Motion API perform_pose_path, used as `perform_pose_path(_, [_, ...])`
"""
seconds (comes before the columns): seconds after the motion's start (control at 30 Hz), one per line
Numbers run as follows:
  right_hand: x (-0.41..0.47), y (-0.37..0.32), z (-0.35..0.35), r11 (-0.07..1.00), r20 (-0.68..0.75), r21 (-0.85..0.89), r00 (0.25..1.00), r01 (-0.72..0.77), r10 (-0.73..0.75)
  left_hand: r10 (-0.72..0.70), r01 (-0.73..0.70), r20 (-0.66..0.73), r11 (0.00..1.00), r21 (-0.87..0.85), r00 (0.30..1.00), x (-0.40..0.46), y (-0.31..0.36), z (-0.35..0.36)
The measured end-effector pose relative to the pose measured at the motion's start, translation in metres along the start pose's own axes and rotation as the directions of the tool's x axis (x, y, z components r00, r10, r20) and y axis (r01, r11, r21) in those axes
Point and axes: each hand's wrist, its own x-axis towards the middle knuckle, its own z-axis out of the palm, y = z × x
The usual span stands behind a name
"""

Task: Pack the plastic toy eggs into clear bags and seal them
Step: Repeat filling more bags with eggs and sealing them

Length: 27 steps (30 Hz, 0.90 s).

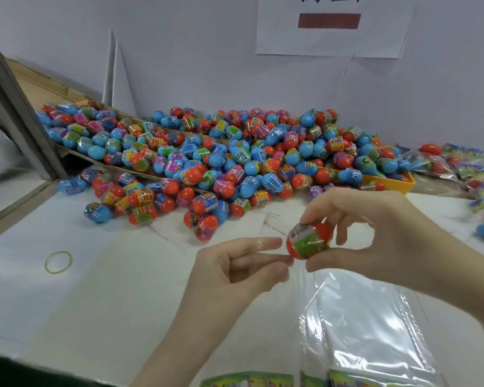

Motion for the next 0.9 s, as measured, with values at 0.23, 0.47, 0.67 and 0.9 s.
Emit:
perform_pose_path(0.23, [-0.001, -0.003, 0.011, 0.959, 0.05, 0.28, 0.998, -0.043, 0.031, 0.051, -0.053, 0.086, 0.998, 0.017, 0.995, -0.003, 0.004, 0.003])
perform_pose_path(0.47, [0.0, -0.004, 0.013, 0.956, 0.021, 0.29, 0.999, -0.048, 0.044, 0.105, -0.118, 0.112, 0.986, 0.115, 0.988, -0.005, 0.003, 0.006])
perform_pose_path(0.67, [-0.004, -0.003, 0.016, 0.896, 0.009, 0.439, 0.998, -0.067, 0.07, 0.081, -0.094, 0.107, 0.988, 0.124, 0.991, -0.004, 0.002, 0.003])
perform_pose_path(0.9, [0.0, -0.008, 0.014, 0.954, 0.068, 0.267, 0.99, -0.139, 0.125, 0.151, -0.164, 0.09, 0.971, 0.173, 0.984, -0.003, 0.0, 0.005])
